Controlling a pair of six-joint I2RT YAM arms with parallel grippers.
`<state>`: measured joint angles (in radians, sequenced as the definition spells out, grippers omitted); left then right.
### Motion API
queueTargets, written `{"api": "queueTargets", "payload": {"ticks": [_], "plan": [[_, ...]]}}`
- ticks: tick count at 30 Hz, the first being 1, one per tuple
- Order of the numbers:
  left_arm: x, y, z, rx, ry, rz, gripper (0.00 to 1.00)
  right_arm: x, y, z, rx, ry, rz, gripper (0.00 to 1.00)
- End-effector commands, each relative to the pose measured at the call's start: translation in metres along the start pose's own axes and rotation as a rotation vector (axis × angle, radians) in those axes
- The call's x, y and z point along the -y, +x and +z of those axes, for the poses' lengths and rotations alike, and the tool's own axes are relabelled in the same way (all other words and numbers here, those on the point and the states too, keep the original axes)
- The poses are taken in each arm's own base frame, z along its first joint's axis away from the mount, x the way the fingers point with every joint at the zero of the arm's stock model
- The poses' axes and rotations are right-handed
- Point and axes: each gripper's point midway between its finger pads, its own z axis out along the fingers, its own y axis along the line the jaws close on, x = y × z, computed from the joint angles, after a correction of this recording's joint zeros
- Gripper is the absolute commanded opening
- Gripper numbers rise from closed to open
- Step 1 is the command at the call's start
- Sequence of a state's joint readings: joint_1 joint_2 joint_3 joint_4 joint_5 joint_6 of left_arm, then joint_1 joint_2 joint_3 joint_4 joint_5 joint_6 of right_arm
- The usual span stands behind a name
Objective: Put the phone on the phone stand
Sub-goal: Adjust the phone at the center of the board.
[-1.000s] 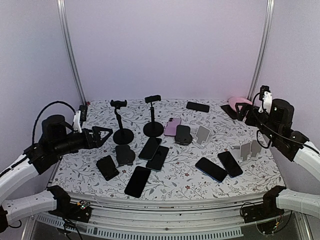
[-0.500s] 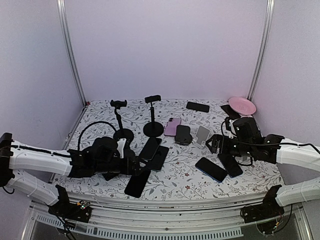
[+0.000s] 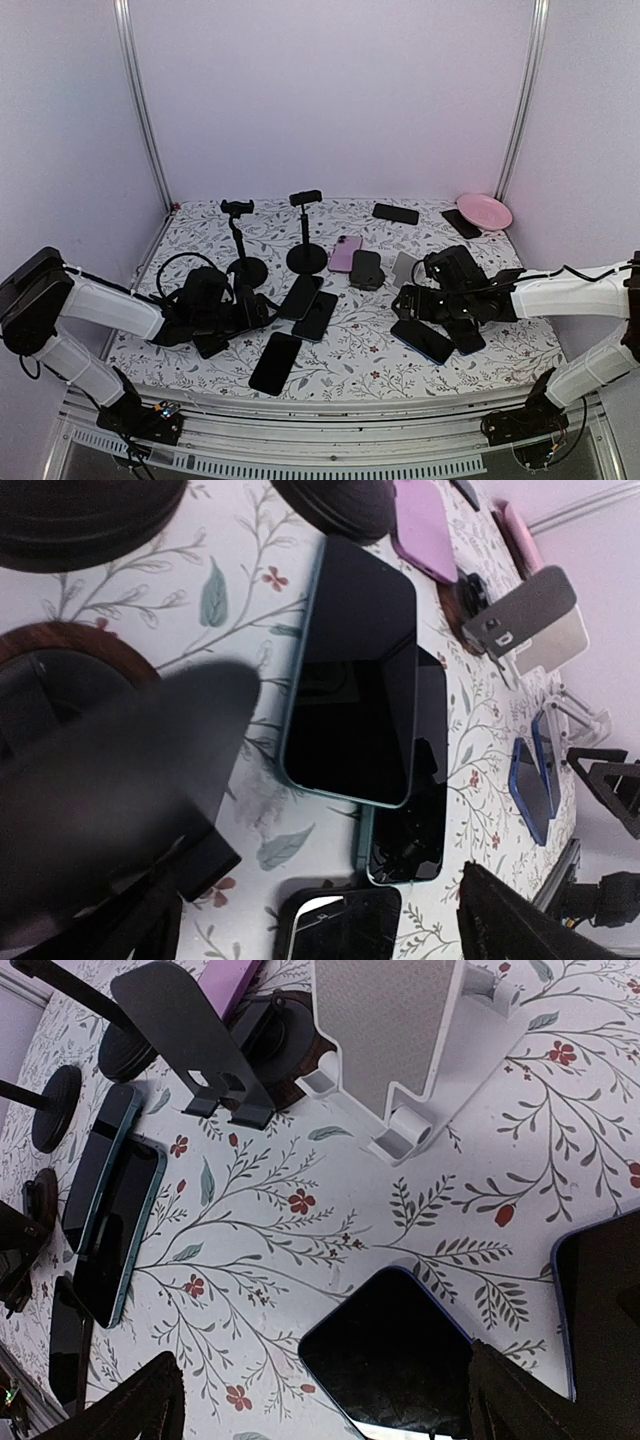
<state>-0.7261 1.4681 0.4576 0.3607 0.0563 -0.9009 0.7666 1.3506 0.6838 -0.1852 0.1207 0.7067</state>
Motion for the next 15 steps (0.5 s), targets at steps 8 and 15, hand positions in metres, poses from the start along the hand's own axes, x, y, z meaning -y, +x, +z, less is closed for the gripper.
{"api": "queueTargets", "payload": {"ticks": [8, 15], "plan": [[-0.036, -0.01, 0.0, -0.006, -0.082, 0.0, 0.97, -0.061, -0.015, 0.046, -0.022, -0.112, -0.055, 0.99], [0.011, -0.006, -0.006, -0.022, 0.023, 0.11, 0.97, -0.079, -0.019, 0.071, -0.041, -0.105, -0.062, 0.99]]}}
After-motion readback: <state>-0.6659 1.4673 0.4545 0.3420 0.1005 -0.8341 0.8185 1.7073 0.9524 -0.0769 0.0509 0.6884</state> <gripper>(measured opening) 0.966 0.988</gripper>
